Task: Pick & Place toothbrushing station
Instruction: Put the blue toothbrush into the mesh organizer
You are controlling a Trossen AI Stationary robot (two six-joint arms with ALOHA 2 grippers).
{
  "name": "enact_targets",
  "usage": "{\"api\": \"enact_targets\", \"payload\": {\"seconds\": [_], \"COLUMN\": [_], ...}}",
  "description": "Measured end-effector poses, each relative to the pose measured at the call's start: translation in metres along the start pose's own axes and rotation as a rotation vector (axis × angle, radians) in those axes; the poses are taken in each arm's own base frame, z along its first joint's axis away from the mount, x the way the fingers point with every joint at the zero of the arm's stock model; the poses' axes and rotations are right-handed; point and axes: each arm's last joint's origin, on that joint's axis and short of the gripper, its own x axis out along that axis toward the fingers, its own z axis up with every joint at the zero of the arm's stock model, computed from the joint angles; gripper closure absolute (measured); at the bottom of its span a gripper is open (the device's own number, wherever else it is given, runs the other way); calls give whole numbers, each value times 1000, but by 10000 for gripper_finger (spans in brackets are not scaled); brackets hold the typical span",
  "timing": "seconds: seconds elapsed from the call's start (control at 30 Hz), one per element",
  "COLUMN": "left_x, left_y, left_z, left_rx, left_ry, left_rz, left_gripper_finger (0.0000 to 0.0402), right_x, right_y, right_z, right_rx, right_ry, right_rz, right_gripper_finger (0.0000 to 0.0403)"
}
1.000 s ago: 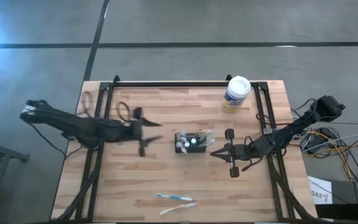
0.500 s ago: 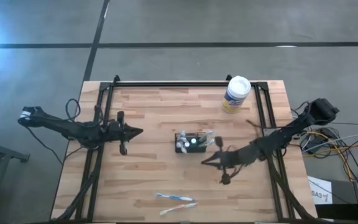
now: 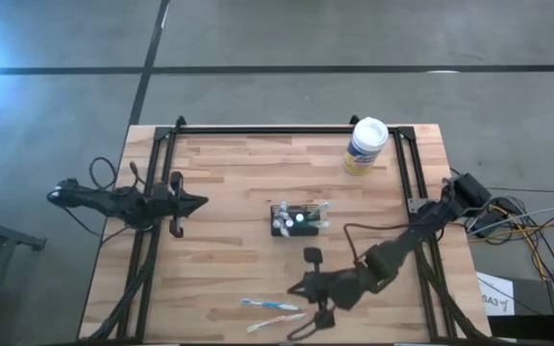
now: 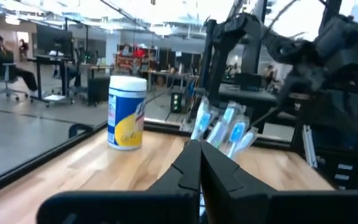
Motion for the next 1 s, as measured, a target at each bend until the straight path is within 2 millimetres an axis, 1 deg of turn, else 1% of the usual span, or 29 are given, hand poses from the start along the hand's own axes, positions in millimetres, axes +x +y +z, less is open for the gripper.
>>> {"api": "enact_targets", "payload": {"seconds": [0.07, 0.13, 0.17, 0.3, 0.43, 0.5, 0.63, 0.83, 0.9, 1.0], "left_x": [-3, -3, -3, -2, -1, -1, -1, -1, 0, 0], "left_y": [1, 2, 1, 1, 1, 1, 1, 1, 1, 1], "left_z": [2, -5, -4, -6, -9, -10, -11, -11, -11, -12], "left_rx": [0, 15, 9, 8, 19, 21, 22, 23, 15, 5], "left_ry": [-11, 33, 27, 38, 54, 60, 66, 68, 73, 81], "left_rz": [-1, 2, 2, 9, 11, 9, 11, 11, 6, -3], "left_gripper_finger": [399, 398, 397, 385, 378, 378, 383, 384, 381, 377], "right_x": [2, 7, 9, 30, 55, 69, 95, 131, 139, 146], "right_y": [9, 15, 17, 26, 36, 40, 40, 41, 42, 40], "right_z": [7, 14, 16, 18, 20, 22, 22, 14, 8, -1], "right_rx": [3, 22, 30, 31, 13, 27, 63, 177, 206, 235], "right_ry": [3, 25, 51, 149, 191, 198, 265, 362, 389, 457], "right_rz": [11, -2, -24, -92, -109, -98, -58, 39, 23, -22], "right_gripper_finger": [394, 394, 394, 394, 394, 394, 394, 387, 372, 338]}}
